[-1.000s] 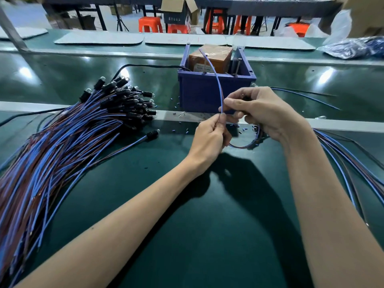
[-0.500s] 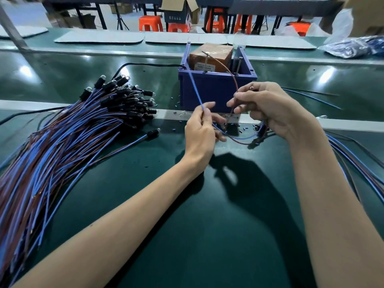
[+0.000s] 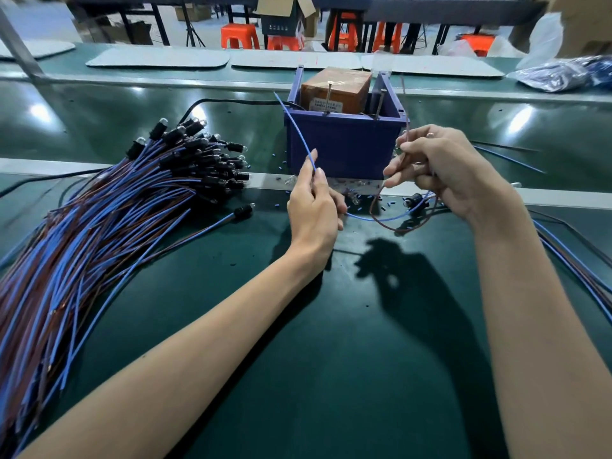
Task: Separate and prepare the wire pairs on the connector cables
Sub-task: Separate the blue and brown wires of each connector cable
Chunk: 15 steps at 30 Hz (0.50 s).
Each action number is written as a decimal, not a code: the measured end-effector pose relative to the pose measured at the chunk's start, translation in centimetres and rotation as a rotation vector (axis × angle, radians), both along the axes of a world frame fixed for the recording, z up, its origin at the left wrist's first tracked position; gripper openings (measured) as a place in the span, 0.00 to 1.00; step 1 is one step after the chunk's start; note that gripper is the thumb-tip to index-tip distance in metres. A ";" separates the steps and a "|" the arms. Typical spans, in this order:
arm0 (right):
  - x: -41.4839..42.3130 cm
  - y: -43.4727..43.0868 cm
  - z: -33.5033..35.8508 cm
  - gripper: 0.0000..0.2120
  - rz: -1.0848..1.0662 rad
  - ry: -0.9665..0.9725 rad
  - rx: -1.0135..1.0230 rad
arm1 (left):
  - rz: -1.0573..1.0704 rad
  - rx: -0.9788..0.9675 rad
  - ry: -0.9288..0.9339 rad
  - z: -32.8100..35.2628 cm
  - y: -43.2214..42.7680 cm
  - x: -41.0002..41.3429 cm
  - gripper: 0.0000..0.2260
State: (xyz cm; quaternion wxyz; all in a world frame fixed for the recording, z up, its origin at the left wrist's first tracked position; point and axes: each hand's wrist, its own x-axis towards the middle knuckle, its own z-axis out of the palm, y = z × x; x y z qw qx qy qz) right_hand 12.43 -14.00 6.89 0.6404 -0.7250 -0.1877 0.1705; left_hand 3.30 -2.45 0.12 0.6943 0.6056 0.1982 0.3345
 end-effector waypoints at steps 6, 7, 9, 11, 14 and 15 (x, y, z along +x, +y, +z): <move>0.5 -0.3 -0.7 0.09 0.018 0.032 -0.161 | -0.006 0.052 0.044 -0.4 0.2 0.2 0.21; 0.5 -0.3 -0.7 0.09 0.030 0.025 -0.179 | -0.017 0.061 0.052 -0.5 0.2 0.3 0.20; 0.4 -0.2 -0.8 0.08 0.055 0.009 -0.208 | -0.032 0.067 0.068 -0.6 0.2 0.4 0.19; 0.3 -0.1 -0.8 0.08 0.086 -0.006 -0.233 | -0.040 0.064 0.076 -0.7 0.2 0.4 0.18; 0.2 -0.1 -0.8 0.07 0.131 -0.021 -0.264 | -0.047 0.063 0.083 -0.7 0.2 0.4 0.17; 0.1 -0.1 -0.8 0.07 0.140 -0.024 -0.273 | -0.050 0.069 0.089 -0.7 0.2 0.4 0.17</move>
